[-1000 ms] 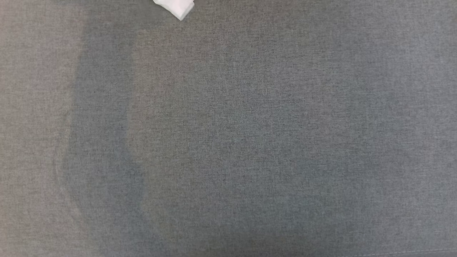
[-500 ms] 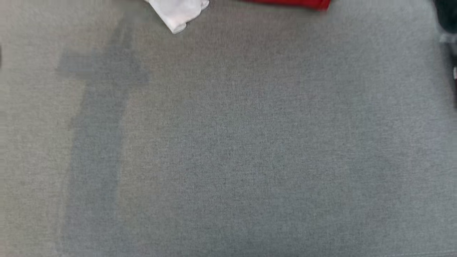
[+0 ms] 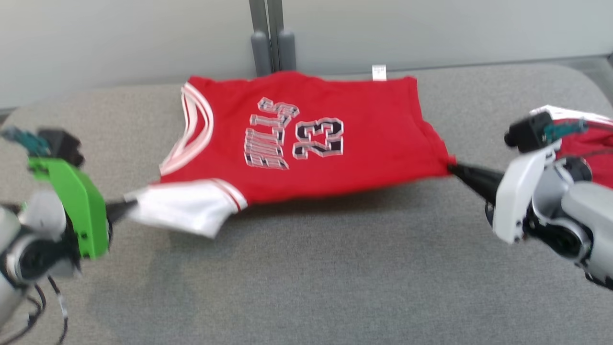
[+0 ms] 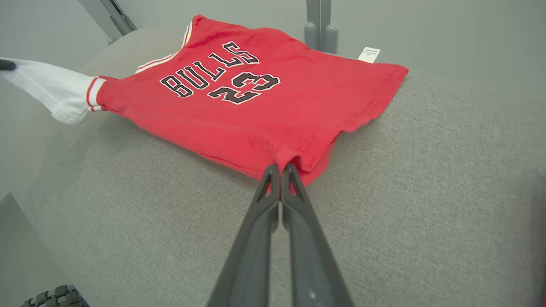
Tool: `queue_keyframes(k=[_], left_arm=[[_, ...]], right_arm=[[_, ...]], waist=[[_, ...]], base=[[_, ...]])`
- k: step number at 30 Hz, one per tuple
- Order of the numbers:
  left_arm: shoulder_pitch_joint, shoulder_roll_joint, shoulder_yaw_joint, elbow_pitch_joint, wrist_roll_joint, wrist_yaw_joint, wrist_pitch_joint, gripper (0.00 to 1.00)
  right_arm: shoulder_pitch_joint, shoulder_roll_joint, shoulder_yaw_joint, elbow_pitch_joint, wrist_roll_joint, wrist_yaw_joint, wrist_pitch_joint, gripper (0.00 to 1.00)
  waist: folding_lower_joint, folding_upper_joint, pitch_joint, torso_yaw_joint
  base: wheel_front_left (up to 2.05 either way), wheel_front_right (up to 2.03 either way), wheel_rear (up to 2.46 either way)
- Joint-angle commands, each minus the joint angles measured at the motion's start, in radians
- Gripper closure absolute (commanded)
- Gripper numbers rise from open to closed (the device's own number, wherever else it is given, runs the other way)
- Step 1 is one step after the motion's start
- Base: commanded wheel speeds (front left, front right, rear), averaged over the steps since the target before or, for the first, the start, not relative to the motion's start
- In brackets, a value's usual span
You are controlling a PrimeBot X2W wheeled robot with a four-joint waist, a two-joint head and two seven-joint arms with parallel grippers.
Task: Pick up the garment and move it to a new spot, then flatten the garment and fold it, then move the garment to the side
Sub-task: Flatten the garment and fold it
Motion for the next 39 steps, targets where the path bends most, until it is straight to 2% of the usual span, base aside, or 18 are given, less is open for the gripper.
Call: queue_keyframes(k=[1,4,11,16,20,25,29,33,39], left_arm=[[0.05,0.033,-0.008,-0.051,-0.023,0.026,0.014,1.0],[0.136,0.094,-0.036,-0.19,-0.058,0.078,0.042,1.0],[0.278,0.235,-0.078,-0.463,-0.15,0.154,0.094,1.0],[0.342,0.315,-0.096,-0.58,-0.205,0.18,0.107,1.0],[0.358,0.349,-0.101,-0.63,-0.233,0.184,0.126,1.0],[0.307,0.364,-0.085,-0.656,-0.24,0.19,0.18,1.0],[0.243,0.346,-0.061,-0.637,-0.249,0.177,0.249,1.0],[0.136,0.306,-0.03,-0.562,-0.26,0.174,0.366,1.0],[0.014,0.227,-0.018,-0.427,-0.209,0.17,0.457,1.0]], right_arm=[[0.038,-0.021,0.004,-0.027,-0.005,-0.001,0.017,1.0],[0.107,-0.064,0.009,-0.082,-0.02,-0.001,0.062,1.0],[0.241,-0.143,0.011,-0.172,-0.008,-0.001,0.169,1.0],[0.304,-0.194,0.01,-0.223,0.031,-0.001,0.239,1.0],[0.323,-0.224,0.008,-0.255,0.062,-0.001,0.296,1.0],[0.293,-0.233,-0.019,-0.287,0.078,-0.001,0.353,1.0],[0.26,-0.211,-0.05,-0.274,0.096,-0.001,0.396,1.0],[0.204,-0.172,-0.097,-0.234,0.14,-0.001,0.443,1.0],[0.156,-0.136,-0.14,-0.152,0.196,-0.001,0.489,1.0]], waist=[[0.0001,0.0,-0.086,-0.004],[0.0001,0.0,-0.089,-0.005],[0.0001,0.0,-0.087,-0.008],[0.0001,0.0,-0.082,-0.016],[0.0001,0.0,-0.07,-0.02],[0.0001,0.0,-0.043,-0.028],[0.0001,0.0,-0.012,-0.038],[0.0001,0.0,0.042,-0.046],[0.0001,0.0,0.089,-0.052]], base=[[0.0,0.0,0.0],[0.0,0.0,0.0],[0.0,0.0,0.0],[0.0,0.0,0.0],[0.0,0.0,0.0],[0.0,0.0,0.0],[0.0,0.0,0.0],[0.0,0.0,0.0],[0.0,0.0,0.0]])
